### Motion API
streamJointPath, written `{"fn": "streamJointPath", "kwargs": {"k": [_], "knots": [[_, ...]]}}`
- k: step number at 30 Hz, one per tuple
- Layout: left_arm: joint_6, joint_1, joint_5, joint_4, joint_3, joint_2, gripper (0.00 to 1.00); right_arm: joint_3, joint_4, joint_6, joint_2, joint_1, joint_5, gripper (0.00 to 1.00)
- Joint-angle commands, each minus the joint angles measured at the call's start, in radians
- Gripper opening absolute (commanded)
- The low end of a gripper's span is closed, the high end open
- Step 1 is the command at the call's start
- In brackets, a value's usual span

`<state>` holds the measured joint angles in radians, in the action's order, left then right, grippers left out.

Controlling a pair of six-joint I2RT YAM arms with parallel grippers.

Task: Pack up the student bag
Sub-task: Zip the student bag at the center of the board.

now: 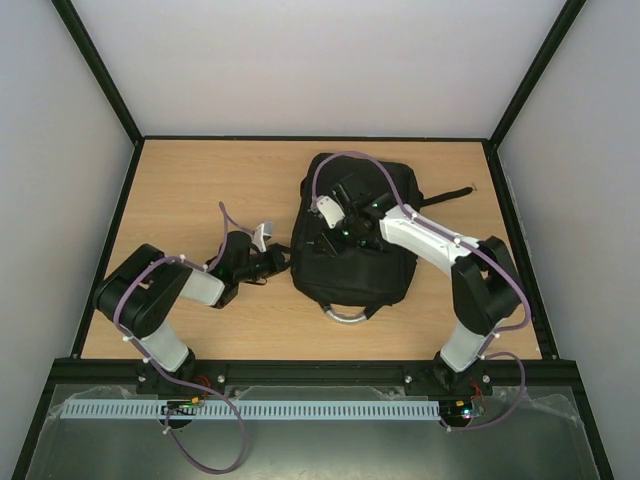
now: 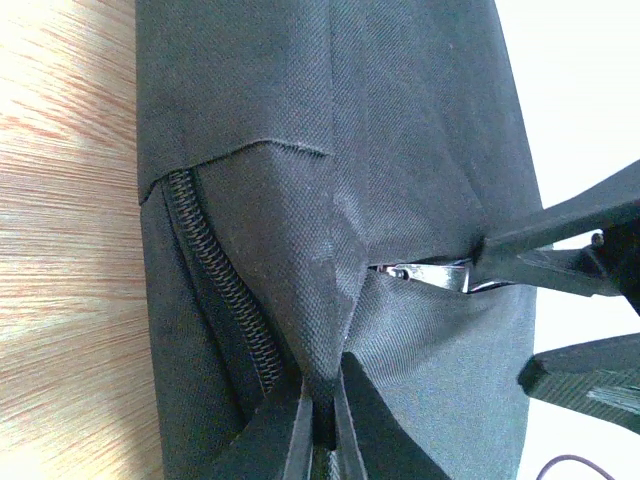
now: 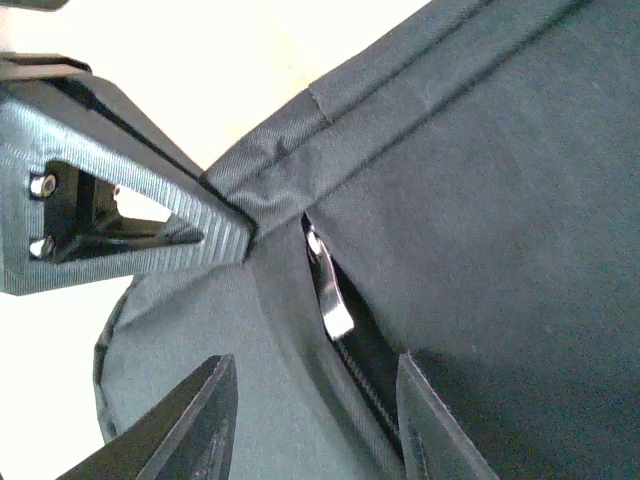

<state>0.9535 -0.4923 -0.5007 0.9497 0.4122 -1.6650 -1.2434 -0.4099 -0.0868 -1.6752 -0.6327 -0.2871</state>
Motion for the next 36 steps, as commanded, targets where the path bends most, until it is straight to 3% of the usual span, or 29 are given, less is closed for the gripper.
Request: {"fn": "streamJointPath", "kwargs": {"k": [1,19,31,36], "knots": [[-0.033,0.006,0.003,0.003,-0.007,0.04,0.02,-0.096,-0.092,0.058,-0.074,-0.001,-0.067,0.44],[-0.06,-0.015,0.023,-0.05,-0.003,0.092,0.02,-0.164,-0.11,0.132,-0.19,0.016,-0.134,0.38],[-0.071,-0.055,0.043,-0.035,-0.017,0.043,0.02,-0.13,-0.064,0.133,-0.169,0.037,-0.205,0.03],[-0.062,-0.112,0.062,-0.014,-0.042,0.044,0.02,-0.092,-0.053,0.12,-0.152,0.037,-0.236,0.01]]}}
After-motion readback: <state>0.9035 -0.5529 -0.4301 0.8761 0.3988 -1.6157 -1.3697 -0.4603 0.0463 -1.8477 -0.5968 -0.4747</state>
